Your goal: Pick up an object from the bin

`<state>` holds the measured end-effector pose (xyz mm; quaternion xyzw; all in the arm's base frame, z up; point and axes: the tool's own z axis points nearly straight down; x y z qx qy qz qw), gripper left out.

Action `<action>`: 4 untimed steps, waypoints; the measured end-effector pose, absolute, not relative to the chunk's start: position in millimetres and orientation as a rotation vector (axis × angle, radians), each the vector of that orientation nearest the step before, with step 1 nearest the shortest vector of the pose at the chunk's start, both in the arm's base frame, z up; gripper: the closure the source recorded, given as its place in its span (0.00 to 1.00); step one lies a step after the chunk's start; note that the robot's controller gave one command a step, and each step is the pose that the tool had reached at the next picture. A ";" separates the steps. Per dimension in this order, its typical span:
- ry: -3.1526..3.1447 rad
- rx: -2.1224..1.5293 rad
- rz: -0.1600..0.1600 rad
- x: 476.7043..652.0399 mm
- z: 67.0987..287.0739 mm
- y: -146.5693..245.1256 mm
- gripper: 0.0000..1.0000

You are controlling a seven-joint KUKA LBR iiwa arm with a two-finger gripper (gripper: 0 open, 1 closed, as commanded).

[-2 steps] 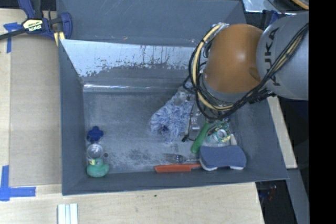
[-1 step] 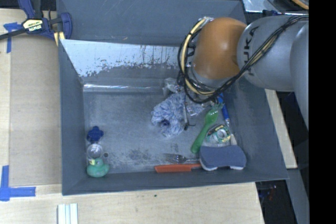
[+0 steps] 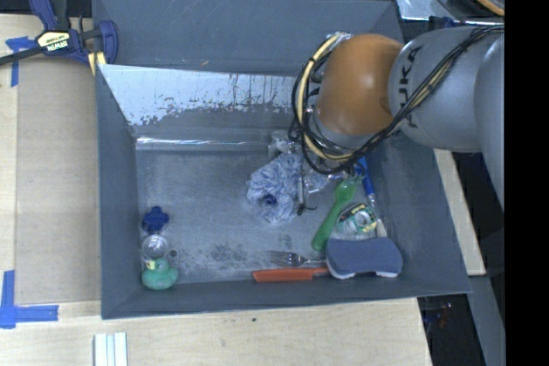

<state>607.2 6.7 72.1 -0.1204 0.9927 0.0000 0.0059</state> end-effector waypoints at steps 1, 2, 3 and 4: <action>3.096 -0.477 0.000 620.2 70.4 5.9 0.00; 3.099 -0.386 -0.001 610.6 73.3 6.1 0.00; 3.091 -0.450 0.000 619.5 72.8 5.8 1.00; 3.091 -0.449 0.000 619.4 73.1 5.7 1.00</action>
Offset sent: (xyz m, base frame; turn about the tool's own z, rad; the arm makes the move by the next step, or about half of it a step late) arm 0.0016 -0.0002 -0.0003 -0.0071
